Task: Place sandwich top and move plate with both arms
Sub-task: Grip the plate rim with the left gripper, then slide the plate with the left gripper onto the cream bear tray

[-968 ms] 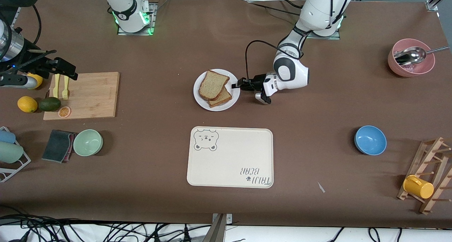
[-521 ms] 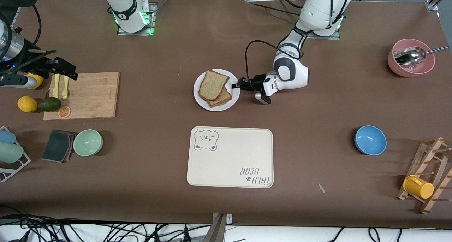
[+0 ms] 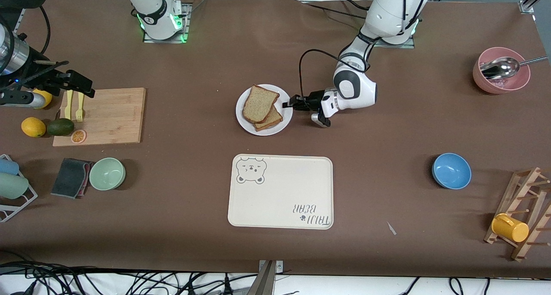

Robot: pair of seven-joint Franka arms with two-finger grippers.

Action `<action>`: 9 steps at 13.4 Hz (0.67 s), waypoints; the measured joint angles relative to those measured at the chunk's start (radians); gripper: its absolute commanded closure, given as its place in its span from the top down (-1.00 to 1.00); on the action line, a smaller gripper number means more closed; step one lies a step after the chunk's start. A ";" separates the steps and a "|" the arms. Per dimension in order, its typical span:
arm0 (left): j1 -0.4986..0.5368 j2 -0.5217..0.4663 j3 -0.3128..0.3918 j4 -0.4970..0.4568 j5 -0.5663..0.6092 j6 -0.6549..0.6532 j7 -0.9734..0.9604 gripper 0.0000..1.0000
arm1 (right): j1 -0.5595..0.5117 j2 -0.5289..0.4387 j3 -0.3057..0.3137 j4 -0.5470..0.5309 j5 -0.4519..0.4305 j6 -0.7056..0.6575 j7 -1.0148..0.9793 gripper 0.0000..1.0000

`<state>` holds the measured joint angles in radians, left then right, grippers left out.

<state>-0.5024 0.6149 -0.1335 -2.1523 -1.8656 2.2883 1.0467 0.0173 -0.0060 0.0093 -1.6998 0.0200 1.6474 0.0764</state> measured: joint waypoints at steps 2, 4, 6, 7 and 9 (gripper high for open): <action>0.003 0.000 0.001 0.002 0.000 0.000 -0.009 -1.00 | 0.000 0.000 0.000 0.000 0.000 0.000 0.000 1.00; 0.006 0.000 0.004 0.007 0.000 0.001 -0.019 -1.00 | 0.000 0.000 0.000 0.000 0.000 0.000 0.000 1.00; 0.010 0.000 0.007 0.018 0.000 0.001 -0.037 -1.00 | 0.000 0.000 0.000 0.000 0.000 0.000 0.000 1.00; 0.013 0.000 0.009 0.024 0.000 0.000 -0.047 -1.00 | 0.000 0.000 0.000 0.000 0.000 0.000 0.000 1.00; 0.019 0.000 0.011 0.041 0.000 -0.001 -0.073 -1.00 | 0.000 0.000 0.000 0.000 0.000 0.000 0.000 1.00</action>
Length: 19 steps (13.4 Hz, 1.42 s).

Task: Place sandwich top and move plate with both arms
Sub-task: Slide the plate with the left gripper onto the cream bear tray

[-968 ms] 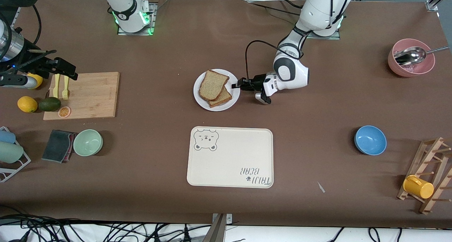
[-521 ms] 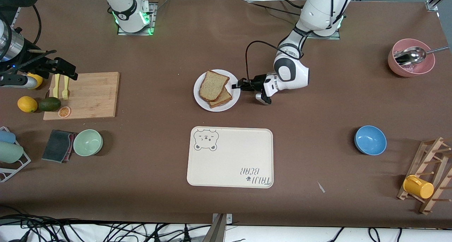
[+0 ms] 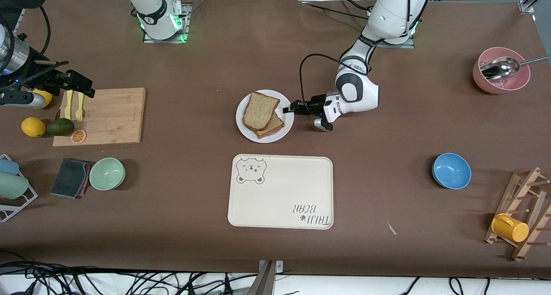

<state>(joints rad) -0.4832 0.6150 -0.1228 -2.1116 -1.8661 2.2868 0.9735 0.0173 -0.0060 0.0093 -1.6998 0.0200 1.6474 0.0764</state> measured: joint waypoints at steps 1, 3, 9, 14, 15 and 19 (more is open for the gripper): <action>0.002 0.000 0.001 0.010 0.000 0.000 -0.014 -1.00 | 0.000 0.000 0.000 0.000 0.000 0.000 0.000 1.00; 0.009 0.000 0.004 0.032 0.000 0.000 -0.039 -1.00 | 0.000 0.000 0.000 0.000 0.000 0.000 0.000 1.00; 0.042 0.037 0.061 0.177 0.000 -0.001 -0.169 -1.00 | 0.000 0.000 0.000 0.001 0.000 0.000 0.000 1.00; 0.044 0.139 0.096 0.324 0.000 -0.001 -0.231 -1.00 | 0.000 0.000 0.000 0.001 0.000 0.000 0.000 1.00; 0.044 0.155 0.105 0.351 0.000 -0.001 -0.245 -1.00 | 0.000 0.000 0.000 0.001 0.000 0.000 0.000 1.00; 0.045 0.198 0.153 0.432 0.000 -0.001 -0.260 -1.00 | 0.000 0.000 0.000 0.001 0.000 0.000 0.000 1.00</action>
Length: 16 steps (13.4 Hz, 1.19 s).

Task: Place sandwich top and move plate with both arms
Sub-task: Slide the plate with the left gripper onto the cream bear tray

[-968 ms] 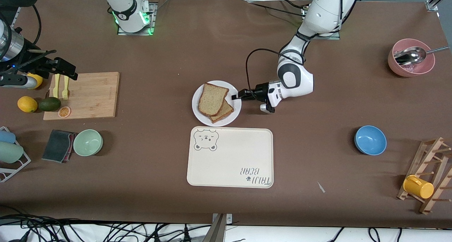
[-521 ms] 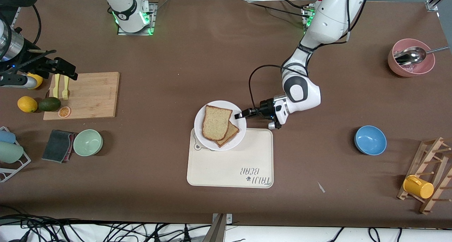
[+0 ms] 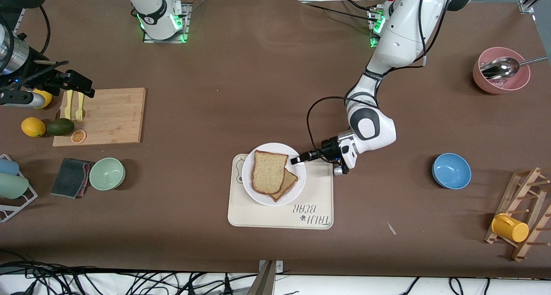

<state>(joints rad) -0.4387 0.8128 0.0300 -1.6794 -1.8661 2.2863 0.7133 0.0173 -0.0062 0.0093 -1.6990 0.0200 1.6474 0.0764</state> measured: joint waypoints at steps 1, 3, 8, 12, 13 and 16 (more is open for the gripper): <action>0.000 0.011 0.006 0.013 0.000 0.000 0.000 -1.00 | 0.000 0.000 0.000 0.000 0.000 0.000 0.000 1.00; -0.004 0.042 0.012 0.043 0.000 0.000 0.000 -1.00 | 0.000 0.000 0.000 0.000 0.000 0.000 0.000 1.00; -0.038 0.105 0.038 0.106 0.000 0.018 -0.002 -1.00 | 0.000 0.000 0.000 0.000 0.000 0.000 0.000 1.00; -0.041 0.109 0.040 0.110 0.000 0.025 -0.003 -1.00 | 0.000 0.000 0.000 0.000 0.000 0.000 0.000 1.00; -0.041 0.109 0.041 0.110 0.000 0.025 -0.004 -0.73 | 0.000 0.000 0.000 0.000 0.000 0.000 0.000 1.00; -0.041 0.110 0.041 0.114 0.000 0.025 -0.004 -0.41 | 0.000 0.000 0.000 0.000 0.000 0.000 0.000 1.00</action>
<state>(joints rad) -0.4801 0.9223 0.0713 -1.5657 -1.8661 2.3116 0.7091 0.0173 -0.0062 0.0094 -1.6989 0.0200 1.6474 0.0765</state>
